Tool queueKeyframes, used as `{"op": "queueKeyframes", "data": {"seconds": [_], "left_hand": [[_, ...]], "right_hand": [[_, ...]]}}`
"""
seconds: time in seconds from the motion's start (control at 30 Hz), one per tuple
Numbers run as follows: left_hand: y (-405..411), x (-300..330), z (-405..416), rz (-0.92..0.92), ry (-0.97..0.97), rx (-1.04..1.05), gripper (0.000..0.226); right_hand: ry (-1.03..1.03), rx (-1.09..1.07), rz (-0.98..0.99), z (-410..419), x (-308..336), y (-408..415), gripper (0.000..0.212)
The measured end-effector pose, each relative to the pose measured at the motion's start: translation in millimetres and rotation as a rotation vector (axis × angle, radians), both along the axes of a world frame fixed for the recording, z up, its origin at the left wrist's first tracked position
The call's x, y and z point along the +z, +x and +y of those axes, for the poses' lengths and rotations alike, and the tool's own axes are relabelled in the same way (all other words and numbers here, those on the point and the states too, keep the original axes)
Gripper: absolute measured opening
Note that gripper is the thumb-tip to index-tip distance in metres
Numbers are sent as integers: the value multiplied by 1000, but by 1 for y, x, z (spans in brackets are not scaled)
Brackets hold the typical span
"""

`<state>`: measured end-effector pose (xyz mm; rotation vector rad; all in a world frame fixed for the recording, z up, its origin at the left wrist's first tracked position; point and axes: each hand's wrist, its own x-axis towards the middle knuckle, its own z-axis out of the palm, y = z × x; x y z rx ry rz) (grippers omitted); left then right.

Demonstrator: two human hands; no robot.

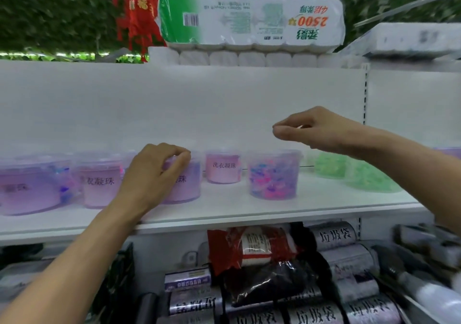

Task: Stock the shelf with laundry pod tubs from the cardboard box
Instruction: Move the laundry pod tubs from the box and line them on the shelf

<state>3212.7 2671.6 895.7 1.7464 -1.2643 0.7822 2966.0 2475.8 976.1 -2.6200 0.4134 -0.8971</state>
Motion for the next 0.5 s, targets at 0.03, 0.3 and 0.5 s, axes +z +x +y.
{"op": "queueKeyframes", "data": {"seconds": [0.03,0.3,0.5], "left_hand": [[0,0,0,-11,1,-1,22],[1,-2,0,-12,-6,-10,35],[1,-4,0,3,-32,-37,22]], "right_hand": [[-3,7,27,-1,1,0,50],[-187,-55,68,-9,-31,24,45],[-186,110,-128,-2,-35,45,49]]}}
